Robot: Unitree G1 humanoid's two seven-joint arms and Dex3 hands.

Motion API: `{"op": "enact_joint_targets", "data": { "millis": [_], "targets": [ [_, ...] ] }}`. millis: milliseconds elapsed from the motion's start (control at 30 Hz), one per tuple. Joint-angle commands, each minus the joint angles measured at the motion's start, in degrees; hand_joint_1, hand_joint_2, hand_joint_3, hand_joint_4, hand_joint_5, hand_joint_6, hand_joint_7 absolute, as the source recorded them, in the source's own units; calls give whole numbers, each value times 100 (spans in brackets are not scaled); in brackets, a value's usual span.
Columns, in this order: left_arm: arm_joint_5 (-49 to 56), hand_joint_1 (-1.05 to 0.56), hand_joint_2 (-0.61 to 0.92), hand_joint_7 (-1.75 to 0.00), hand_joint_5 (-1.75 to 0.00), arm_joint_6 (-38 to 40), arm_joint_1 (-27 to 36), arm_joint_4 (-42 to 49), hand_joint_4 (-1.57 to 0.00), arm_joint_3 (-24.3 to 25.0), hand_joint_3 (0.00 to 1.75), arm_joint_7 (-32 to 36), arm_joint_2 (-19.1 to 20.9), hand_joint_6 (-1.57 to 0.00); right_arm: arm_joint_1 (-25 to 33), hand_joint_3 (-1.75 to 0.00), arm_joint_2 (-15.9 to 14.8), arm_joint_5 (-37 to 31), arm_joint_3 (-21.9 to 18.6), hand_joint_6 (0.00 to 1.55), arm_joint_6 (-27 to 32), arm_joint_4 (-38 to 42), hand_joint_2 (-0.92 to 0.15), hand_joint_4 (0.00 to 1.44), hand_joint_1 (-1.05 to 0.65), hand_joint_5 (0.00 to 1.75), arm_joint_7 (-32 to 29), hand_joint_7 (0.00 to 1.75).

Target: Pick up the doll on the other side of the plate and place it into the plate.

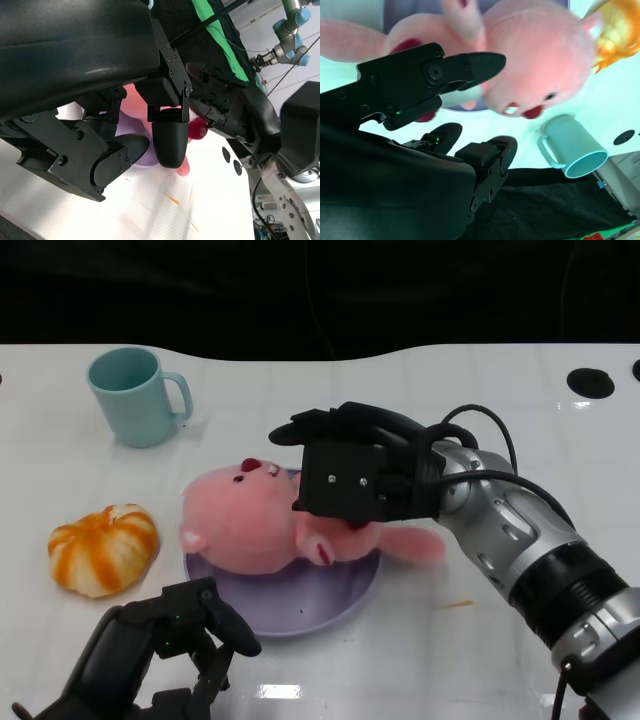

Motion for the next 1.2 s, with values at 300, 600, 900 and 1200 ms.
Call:
{"op": "enact_joint_targets", "data": {
  "millis": [300,600,900,1200],
  "targets": [
    [77,-8,53,-123,-155,-85,-35,72,-76,21,112,49,56,-82,348,-29,-457,300,-155,21,27,-930,-92,18,-78,16,476,0],
    [74,-8,53,-123,-154,-119,-61,134,-77,35,111,39,61,-82,1022,-29,-961,636,-420,23,-8,-2302,-92,21,-77,18,775,2],
    [79,-8,53,-123,-155,-74,-55,115,-77,18,112,43,42,-81,2006,-19,-1294,1350,-996,40,-197,-3542,-92,36,-60,33,889,9],
    [68,-9,53,-124,-155,-62,-106,149,-77,17,111,48,17,-81,2895,-11,-1312,2422,-1671,66,-804,-3825,-92,31,-30,108,856,23]
  ]
}}
